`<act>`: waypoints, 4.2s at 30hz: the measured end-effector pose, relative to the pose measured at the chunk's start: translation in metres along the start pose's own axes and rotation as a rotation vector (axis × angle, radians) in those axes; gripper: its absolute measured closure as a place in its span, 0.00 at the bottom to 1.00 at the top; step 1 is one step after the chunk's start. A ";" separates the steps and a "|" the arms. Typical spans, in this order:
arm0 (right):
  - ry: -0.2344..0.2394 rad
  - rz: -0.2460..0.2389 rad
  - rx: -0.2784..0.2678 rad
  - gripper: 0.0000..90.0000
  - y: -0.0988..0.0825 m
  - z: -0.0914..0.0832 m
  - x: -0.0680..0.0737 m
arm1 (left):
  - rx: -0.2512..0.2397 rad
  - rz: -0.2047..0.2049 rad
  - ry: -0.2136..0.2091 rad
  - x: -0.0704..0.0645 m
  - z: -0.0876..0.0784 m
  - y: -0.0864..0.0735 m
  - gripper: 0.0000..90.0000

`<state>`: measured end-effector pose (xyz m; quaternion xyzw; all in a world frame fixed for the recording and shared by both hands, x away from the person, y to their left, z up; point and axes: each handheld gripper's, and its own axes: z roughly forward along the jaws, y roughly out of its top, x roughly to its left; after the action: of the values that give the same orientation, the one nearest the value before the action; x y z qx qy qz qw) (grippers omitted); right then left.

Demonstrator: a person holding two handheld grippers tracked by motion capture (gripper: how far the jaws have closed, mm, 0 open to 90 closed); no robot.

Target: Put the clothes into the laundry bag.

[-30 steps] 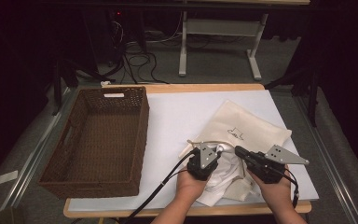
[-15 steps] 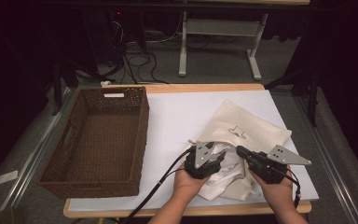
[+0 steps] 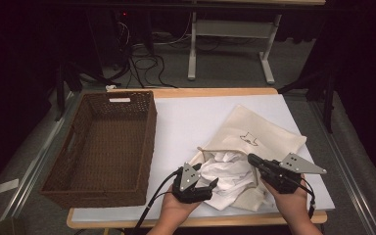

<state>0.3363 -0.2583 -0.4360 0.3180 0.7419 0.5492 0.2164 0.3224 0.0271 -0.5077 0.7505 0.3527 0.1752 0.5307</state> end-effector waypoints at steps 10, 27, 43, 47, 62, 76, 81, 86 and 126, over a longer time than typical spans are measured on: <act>0.007 -0.006 0.002 0.98 -0.002 -0.002 -0.003 | 0.208 0.067 -0.009 -0.008 0.022 -0.007 0.26; 0.004 -0.001 0.009 0.98 -0.003 0.001 -0.001 | 0.249 0.058 -0.041 -0.010 0.021 -0.005 0.85; -0.003 -0.007 0.001 0.98 -0.002 -0.002 -0.002 | 0.028 0.078 -0.002 -0.019 0.005 0.015 0.96; -0.004 -0.007 -0.001 0.98 -0.002 -0.002 -0.002 | 0.003 0.073 0.012 -0.016 0.008 0.019 0.96; 0.002 -0.004 -0.003 0.98 -0.002 0.001 -0.001 | -0.054 0.033 0.034 -0.021 0.046 0.028 0.96; 0.003 -0.003 -0.002 0.98 -0.004 -0.001 -0.003 | -0.040 0.051 0.041 -0.024 0.070 0.034 0.95; 0.006 -0.004 0.006 0.98 -0.005 0.000 -0.003 | -0.023 0.041 0.038 -0.021 0.060 0.026 0.84; 0.000 -0.011 0.007 0.98 -0.004 0.000 -0.002 | -0.019 0.067 0.030 -0.015 0.038 0.020 0.62; -0.004 -0.015 0.009 0.98 -0.005 -0.001 -0.001 | 0.087 0.032 0.055 -0.014 0.070 0.031 0.90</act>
<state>0.3355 -0.2606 -0.4407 0.3147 0.7463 0.5435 0.2204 0.3674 -0.0359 -0.5040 0.7733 0.3625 0.1889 0.4848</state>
